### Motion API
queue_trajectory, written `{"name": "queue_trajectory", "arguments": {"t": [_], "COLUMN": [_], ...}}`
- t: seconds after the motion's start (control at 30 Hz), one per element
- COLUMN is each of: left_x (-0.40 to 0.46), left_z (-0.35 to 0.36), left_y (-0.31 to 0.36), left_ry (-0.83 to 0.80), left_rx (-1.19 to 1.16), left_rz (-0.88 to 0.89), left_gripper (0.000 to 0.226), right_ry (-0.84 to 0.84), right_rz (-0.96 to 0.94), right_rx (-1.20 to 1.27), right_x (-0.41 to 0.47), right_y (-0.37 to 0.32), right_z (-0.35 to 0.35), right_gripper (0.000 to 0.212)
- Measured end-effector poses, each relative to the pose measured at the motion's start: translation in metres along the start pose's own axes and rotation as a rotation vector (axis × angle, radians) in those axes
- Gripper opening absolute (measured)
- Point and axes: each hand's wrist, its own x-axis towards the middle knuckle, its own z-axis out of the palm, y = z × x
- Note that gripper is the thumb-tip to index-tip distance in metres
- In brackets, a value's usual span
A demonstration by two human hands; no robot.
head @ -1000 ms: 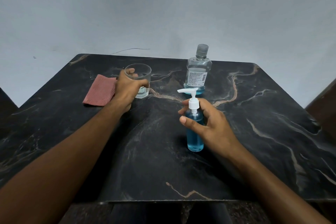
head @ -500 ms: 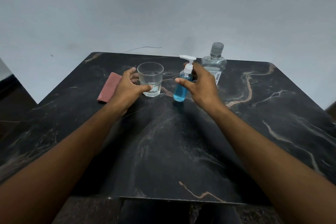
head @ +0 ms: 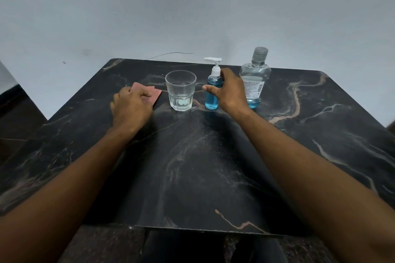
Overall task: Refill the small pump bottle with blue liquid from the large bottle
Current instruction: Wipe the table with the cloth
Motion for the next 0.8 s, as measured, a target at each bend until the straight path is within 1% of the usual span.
{"name": "queue_trajectory", "arguments": {"t": [0.1,0.13,0.2,0.23,0.3,0.33,0.4,0.43,0.5,0.57,0.6,0.73,0.8], "left_x": [0.002,0.003,0.002,0.0,-0.007,-0.009,-0.009,-0.009,-0.013,-0.023,-0.031,-0.071,-0.092], "left_z": [0.002,0.002,0.001,0.0,-0.001,-0.002,-0.006,-0.009,-0.018,-0.027,-0.031,-0.046,-0.05], "left_y": [-0.008,-0.011,-0.014,-0.015,-0.016,-0.016,-0.017,-0.016,-0.012,-0.004,0.002,0.033,0.047], "left_ry": [-0.031,-0.021,-0.017,-0.031,-0.055,-0.044,-0.008,-0.011,-0.064,-0.126,-0.163,-0.374,-0.423], "left_rx": [0.044,0.049,0.079,0.112,0.199,0.229,0.227,0.211,0.186,0.131,0.098,-0.076,-0.108], "left_rz": [-0.033,-0.02,0.019,0.037,0.069,0.093,0.146,0.157,0.15,0.119,0.107,0.167,0.222], "left_gripper": [0.028,0.026,0.028,0.036,0.053,0.052,0.035,0.027,0.024,0.025,0.023,0.019,0.016], "right_ry": [-0.001,0.027,0.11,0.139,0.119,0.081,-0.002,-0.049,-0.169,-0.271,-0.307,-0.405,-0.412], "right_rz": [0.005,-0.019,-0.101,-0.146,-0.21,-0.225,-0.242,-0.252,-0.273,-0.306,-0.333,-0.464,-0.533], "right_rx": [-0.063,-0.112,-0.18,-0.194,-0.198,-0.192,-0.162,-0.139,-0.094,-0.067,-0.075,-0.233,-0.34], "right_x": [-0.012,-0.019,-0.038,-0.048,-0.067,-0.075,-0.085,-0.089,-0.095,-0.101,-0.103,-0.109,-0.113], "right_y": [-0.003,-0.002,0.0,0.001,0.001,0.002,0.002,0.001,-0.003,-0.007,-0.008,-0.012,-0.012], "right_z": [-0.009,-0.013,-0.022,-0.025,-0.031,-0.033,-0.036,-0.036,-0.035,-0.033,-0.031,-0.024,-0.02], "right_gripper": [0.083,0.084,0.072,0.063,0.046,0.039,0.03,0.026,0.026,0.034,0.042,0.088,0.098]}}
